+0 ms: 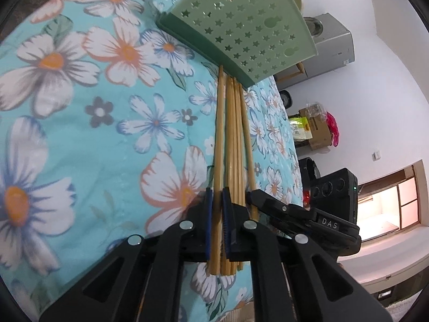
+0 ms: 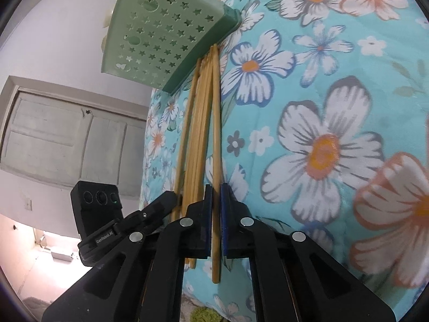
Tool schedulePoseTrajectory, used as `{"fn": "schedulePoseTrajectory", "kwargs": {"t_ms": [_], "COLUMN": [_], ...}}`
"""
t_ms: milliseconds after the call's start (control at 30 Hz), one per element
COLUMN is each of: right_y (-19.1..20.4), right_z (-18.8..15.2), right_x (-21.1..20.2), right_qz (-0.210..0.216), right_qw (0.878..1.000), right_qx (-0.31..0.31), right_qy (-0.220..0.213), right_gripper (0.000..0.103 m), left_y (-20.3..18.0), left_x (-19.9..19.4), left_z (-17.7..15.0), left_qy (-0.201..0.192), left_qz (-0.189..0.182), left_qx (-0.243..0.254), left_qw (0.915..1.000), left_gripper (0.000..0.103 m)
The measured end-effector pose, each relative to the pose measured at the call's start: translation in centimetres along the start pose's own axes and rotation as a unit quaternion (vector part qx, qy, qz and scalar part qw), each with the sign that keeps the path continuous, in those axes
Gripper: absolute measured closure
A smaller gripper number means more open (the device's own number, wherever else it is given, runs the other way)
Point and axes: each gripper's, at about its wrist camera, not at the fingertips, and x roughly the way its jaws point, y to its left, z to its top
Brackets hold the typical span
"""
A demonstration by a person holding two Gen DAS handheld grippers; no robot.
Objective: Organize utensils
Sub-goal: 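Close left tool on one chopstick while right tool closes on another chopstick, then lift both held chopsticks and carry them toward the green basket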
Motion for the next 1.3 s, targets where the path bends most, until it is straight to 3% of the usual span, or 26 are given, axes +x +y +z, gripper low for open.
{"fn": "schedulePoseTrajectory", "kwargs": {"t_ms": [167,333,467,567,667,733,1100,1300], "right_y": [-0.6,-1.4,-1.6,-1.2,-0.5,0.1,1.4,2.0], "right_z": [-0.6,-1.7,-2.0,-2.0,-1.6,-1.2,1.8,4.5], "right_x": [-2.1,-4.5,-5.7,-5.8,-5.7,-5.3,-2.3,-0.9], "right_qz": [-0.032,-0.082,-0.116,-0.136,-0.160,-0.173,-0.213,-0.219], "right_qw": [0.999,0.996,0.993,0.990,0.984,0.981,0.968,0.965], "right_qx": [-0.006,-0.013,-0.024,-0.042,-0.068,-0.082,-0.125,-0.138], "right_qy": [-0.007,-0.015,-0.018,-0.018,-0.025,-0.028,-0.036,-0.040], "right_gripper": [0.099,0.099,0.099,0.095,0.086,0.082,0.082,0.082], "left_y": [-0.6,-1.4,-1.8,-1.8,-1.9,-1.9,-2.8,-3.2], "left_x": [-1.9,-3.8,-4.4,-4.5,-4.3,-3.9,0.2,2.2], "left_z": [-0.6,-1.3,-1.8,-1.7,-1.2,-0.8,2.3,5.7], "left_qy": [-0.016,-0.025,-0.022,-0.018,-0.018,-0.012,0.021,0.019], "left_qz": [0.056,0.124,0.158,0.170,0.177,0.184,0.241,0.253], "left_qx": [0.031,0.074,0.099,0.109,0.114,0.119,0.176,0.181], "left_qw": [0.9978,0.9892,0.9823,0.9792,0.9774,0.9757,0.9543,0.9502], "left_gripper": [0.097,0.097,0.097,0.096,0.083,0.081,0.081,0.081]}}
